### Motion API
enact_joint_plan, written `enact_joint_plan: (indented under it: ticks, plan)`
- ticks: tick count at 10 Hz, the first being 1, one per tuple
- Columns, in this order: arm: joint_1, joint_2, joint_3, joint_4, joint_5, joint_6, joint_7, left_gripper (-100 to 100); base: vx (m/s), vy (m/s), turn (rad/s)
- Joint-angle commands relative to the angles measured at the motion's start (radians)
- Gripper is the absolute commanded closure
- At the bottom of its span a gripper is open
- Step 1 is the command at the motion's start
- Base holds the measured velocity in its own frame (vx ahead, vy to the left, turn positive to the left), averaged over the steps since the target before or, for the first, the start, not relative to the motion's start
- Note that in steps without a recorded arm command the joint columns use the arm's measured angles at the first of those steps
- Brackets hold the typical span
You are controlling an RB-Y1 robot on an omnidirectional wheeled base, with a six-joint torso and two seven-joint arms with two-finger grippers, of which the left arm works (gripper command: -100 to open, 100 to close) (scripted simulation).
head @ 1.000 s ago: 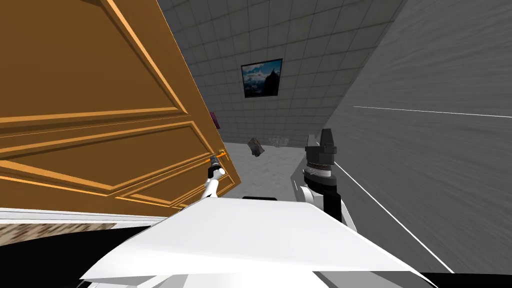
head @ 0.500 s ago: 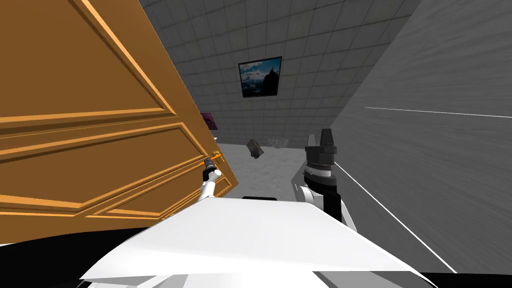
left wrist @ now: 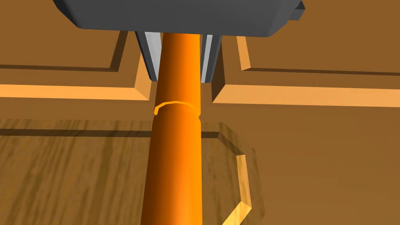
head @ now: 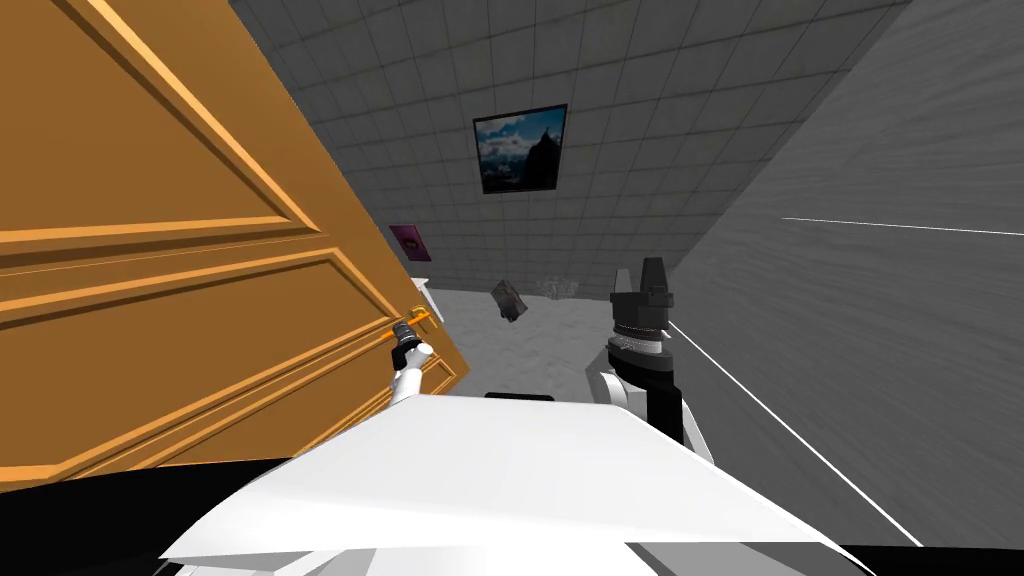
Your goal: Push the door open
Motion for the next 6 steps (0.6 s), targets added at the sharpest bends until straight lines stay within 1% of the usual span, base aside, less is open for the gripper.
enact_joint_plan:
  ticks: [1,3,5,6]
  plan:
    - [0.011,0.01,0.022,-0.003,0.027,-0.002,-0.019,100,0.179,0.01,-0.043]
    - [0.024,0.015,0.049,-0.017,0.053,-0.001,-0.042,100,0.176,0.011,-0.025]
    - [0.034,0.018,0.07,-0.028,0.074,0.0,-0.06,100,0.166,0.021,-0.027]
    - [0.038,0.02,0.066,-0.019,0.068,-0.003,-0.051,100,0.059,0.019,0.031]
